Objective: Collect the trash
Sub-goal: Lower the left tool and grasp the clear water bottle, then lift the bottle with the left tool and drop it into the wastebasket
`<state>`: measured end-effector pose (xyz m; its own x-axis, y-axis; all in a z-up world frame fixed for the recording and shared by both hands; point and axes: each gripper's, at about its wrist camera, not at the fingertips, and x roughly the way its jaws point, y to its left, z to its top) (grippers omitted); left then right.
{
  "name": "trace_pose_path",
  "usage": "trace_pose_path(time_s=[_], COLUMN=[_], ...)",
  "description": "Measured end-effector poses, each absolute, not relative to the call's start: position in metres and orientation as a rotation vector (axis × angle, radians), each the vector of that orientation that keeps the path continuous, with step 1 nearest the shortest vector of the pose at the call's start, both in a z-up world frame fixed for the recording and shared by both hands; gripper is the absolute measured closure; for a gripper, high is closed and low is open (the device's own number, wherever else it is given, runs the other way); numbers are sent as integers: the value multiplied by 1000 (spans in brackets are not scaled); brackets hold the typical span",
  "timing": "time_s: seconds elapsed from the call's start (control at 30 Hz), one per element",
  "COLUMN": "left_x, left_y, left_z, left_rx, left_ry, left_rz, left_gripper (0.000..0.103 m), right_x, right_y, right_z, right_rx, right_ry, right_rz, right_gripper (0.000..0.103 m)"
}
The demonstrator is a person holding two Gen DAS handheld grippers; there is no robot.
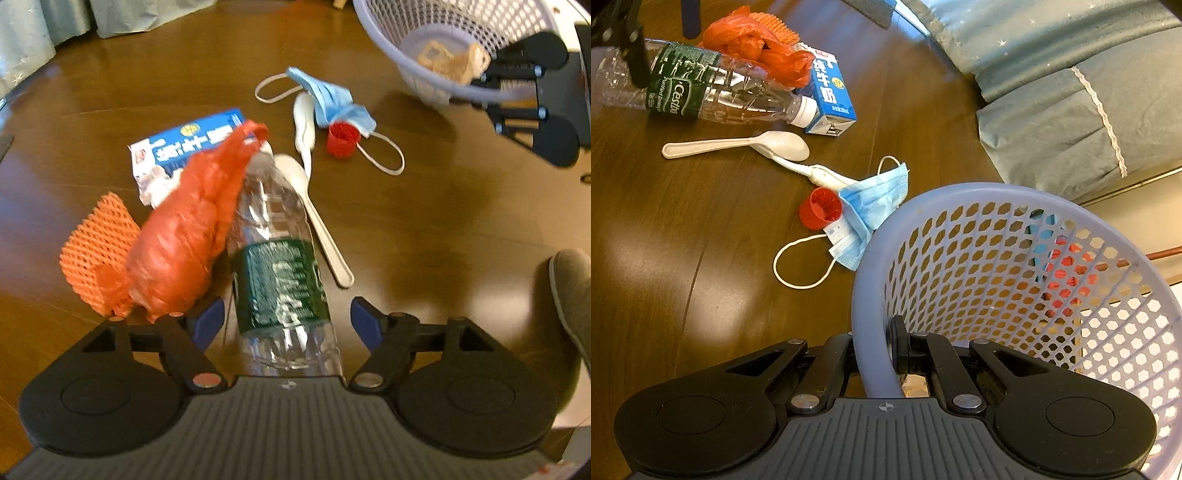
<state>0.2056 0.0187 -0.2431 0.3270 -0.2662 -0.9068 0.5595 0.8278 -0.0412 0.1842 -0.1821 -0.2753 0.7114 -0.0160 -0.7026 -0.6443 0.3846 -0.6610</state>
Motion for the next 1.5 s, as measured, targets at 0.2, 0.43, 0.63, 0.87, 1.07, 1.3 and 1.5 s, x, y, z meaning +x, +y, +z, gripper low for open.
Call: trace_pose_path(time_s=[0.2,0.43,0.63,0.87,1.07,1.3,1.5], left_x=[198,204,208,208,218,227,226], left_y=[13,12,12,12,10,11,18], left_z=[-254,-264,-270,-272,-276,-279,-273], left_rx=[358,352,367,386,370,363,337], left_ry=[1108,1122,1141,1133,1144,1159,1174], left_rz=[-550,-518,-522,-534,-490,-481,-481], left_gripper=[31,32,41,41,39,44,46], right_x=[184,185,185,184,183,183,183], right_y=[-182,-182,-180,-181,-180,-180,-180], right_z=[-275,-275,-276,-276,-278,-277,-276], right_rx=[-1118,-1117,-1121,-1120,-1123,-1122,-1119], right_ry=[696,695,694,693,695,696,695], right_rz=[443,443,443,443,446,446,446], right_gripper=[103,103,103,103,103,103,103])
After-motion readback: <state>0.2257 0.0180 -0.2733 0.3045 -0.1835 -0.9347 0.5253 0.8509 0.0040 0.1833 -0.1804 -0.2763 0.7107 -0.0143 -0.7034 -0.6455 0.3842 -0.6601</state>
